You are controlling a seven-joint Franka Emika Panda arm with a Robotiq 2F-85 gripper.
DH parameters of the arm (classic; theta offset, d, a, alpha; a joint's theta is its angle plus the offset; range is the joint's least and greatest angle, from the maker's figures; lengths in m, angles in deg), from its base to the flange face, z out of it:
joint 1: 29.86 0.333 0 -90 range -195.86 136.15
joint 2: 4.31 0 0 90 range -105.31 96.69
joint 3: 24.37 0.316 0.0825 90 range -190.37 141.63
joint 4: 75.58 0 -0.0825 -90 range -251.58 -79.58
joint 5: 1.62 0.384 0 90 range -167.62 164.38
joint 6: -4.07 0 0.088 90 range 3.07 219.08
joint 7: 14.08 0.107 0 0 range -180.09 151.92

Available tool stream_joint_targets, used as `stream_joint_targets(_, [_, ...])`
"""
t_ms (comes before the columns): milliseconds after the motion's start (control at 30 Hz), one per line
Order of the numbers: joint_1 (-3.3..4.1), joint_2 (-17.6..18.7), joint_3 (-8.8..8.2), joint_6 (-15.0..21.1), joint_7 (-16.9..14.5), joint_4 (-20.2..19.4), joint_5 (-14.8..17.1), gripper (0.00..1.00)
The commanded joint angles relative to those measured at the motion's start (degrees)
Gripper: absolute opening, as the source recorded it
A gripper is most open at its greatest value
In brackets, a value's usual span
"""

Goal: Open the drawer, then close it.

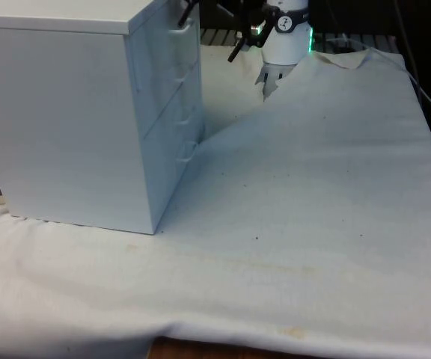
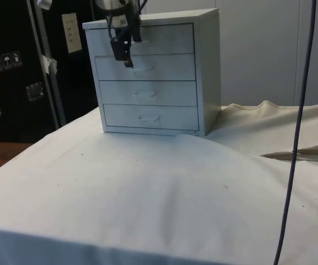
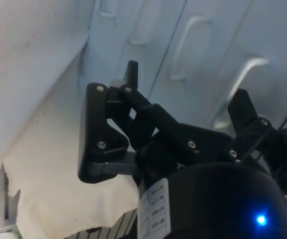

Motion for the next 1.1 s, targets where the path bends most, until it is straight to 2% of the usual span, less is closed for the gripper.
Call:
stream_joint_targets(0, [0.11, -0.1, -0.23, 0.6, 0.5, -0.1, -1.0, 1.00])
stream_joint_targets(67, [0.00, 0.2, 0.00, 0.1, 0.3, 0.1, -0.2, 1.00])
stream_joint_targets(200, [0.11, 0.2, -0.34, 0.5, 1.4, 0.1, -2.3, 1.00])
stream_joint_targets(367, [0.00, 0.2, -0.52, 0.1, 1.7, 0.2, -3.5, 1.00])
stream_joint_targets(400, [-0.06, 0.3, -0.23, 0.0, 1.5, 0.1, -2.6, 1.00])
stream_joint_targets(500, [0.06, 0.2, -0.63, -0.2, 1.6, 0.4, -3.8, 1.00])
stream_joint_targets(867, [-0.29, 0.9, -0.74, 0.3, 1.4, 0.3, -3.5, 1.00])
stream_joint_targets(933, [-0.29, 1.0, -0.74, 0.3, 1.4, 0.3, -3.4, 1.00])
stream_joint_targets(967, [-0.06, 0.9, -0.69, -0.1, 1.5, 0.4, -3.4, 1.00])
stream_joint_targets(1067, [-0.17, 1.0, -0.74, 0.1, 1.4, 0.5, -3.4, 1.00])
